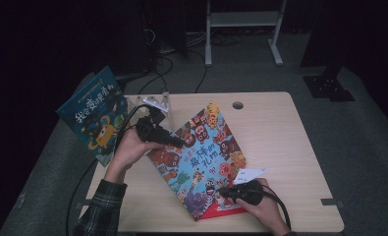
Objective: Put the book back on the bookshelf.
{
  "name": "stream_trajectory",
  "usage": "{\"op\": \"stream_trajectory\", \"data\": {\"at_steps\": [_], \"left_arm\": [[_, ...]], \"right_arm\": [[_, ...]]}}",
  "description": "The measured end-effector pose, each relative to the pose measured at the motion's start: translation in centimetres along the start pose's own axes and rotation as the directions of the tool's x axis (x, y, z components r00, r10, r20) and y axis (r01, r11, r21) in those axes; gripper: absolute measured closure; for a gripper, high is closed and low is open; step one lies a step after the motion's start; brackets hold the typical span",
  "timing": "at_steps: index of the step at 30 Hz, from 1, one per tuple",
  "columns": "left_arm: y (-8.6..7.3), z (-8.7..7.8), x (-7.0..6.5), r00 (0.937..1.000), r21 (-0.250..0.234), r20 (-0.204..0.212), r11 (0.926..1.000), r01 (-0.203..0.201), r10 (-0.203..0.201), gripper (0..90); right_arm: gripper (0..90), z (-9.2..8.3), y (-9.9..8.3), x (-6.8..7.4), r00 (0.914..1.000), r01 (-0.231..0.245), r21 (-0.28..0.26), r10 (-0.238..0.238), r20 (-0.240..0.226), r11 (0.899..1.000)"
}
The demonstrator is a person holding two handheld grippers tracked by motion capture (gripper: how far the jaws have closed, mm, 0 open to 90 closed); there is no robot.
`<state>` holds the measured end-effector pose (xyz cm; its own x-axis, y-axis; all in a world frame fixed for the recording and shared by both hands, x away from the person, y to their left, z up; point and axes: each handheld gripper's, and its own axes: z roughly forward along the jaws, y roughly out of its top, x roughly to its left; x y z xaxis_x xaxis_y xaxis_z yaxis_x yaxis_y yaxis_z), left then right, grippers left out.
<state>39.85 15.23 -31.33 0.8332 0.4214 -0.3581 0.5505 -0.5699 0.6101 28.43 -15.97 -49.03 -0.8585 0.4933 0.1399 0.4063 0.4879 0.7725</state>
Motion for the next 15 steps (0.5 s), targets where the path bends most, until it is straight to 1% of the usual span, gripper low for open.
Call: {"op": "stream_trajectory", "data": {"at_steps": [2,3,6,8,9,11,12,13,14,15], "left_arm": [[0.3,0.0,-0.3,1.0,0.013,0.004,0.9999,-0.005,0.005,69.8],[0.4,0.0,-0.4,1.0,0.019,0.008,0.9998,-0.003,0.003,70.1],[0.8,-0.2,-0.7,0.9998,0.032,0.012,0.9994,-0.014,0.014,71.1],[1.1,-0.5,-1.0,0.9997,0.034,0.014,0.9992,-0.019,0.019,72.4],[1.3,-0.6,-1.2,0.9996,0.037,0.017,0.999,-0.025,0.024,73.4],[1.6,-0.9,-1.7,0.9991,0.048,0.018,0.9981,-0.039,0.038,74.9],[1.8,-1.0,-1.9,0.999,0.057,0.017,0.9974,-0.043,0.042,75.3],[2.0,-1.1,-2.2,0.9988,0.073,0.013,0.9962,-0.048,0.047,75.7],[2.2,-1.1,-2.4,0.9983,0.081,0.008,0.995,-0.057,0.057,75.9],[2.4,-1.1,-2.6,0.9984,0.091,0.007,0.9942,-0.057,0.057,76.3]], "right_arm": [[81.6,-0.3,-0.1,-0.3,0.9999,-0.007,-0.01,0.007,0.008,1.0],[79.6,-0.7,-0.2,-0.6,0.9996,-0.014,-0.023,0.014,0.023,1.0],[74.5,-2.0,-0.6,-1.8,0.997,-0.035,-0.056,0.039,0.067,0.998],[72.5,-3.1,-1.1,-3.0,0.9907,-0.07,-0.091,0.079,0.11,0.993],[69.9,-3.7,-1.3,-3.6,0.9848,-0.093,-0.113,0.108,0.136,0.989],[66.9,-4.8,-1.8,-5.0,0.9665,-0.127,-0.146,0.155,0.204,0.981],[64.1,-5.2,-2.1,-5.7,0.9531,-0.15,-0.161,0.186,0.239,0.975],[62.5,-5.6,-2.4,-6.4,0.9348,-0.175,-0.177,0.22,0.279,0.969],[61.3,-5.9,-2.8,-7.2,0.9197,-0.195,-0.188,0.246,0.306,0.963],[58.9,-6.1,-3.1,-7.8,0.9005,-0.225,-0.192,0.279,0.333,0.955]]}}
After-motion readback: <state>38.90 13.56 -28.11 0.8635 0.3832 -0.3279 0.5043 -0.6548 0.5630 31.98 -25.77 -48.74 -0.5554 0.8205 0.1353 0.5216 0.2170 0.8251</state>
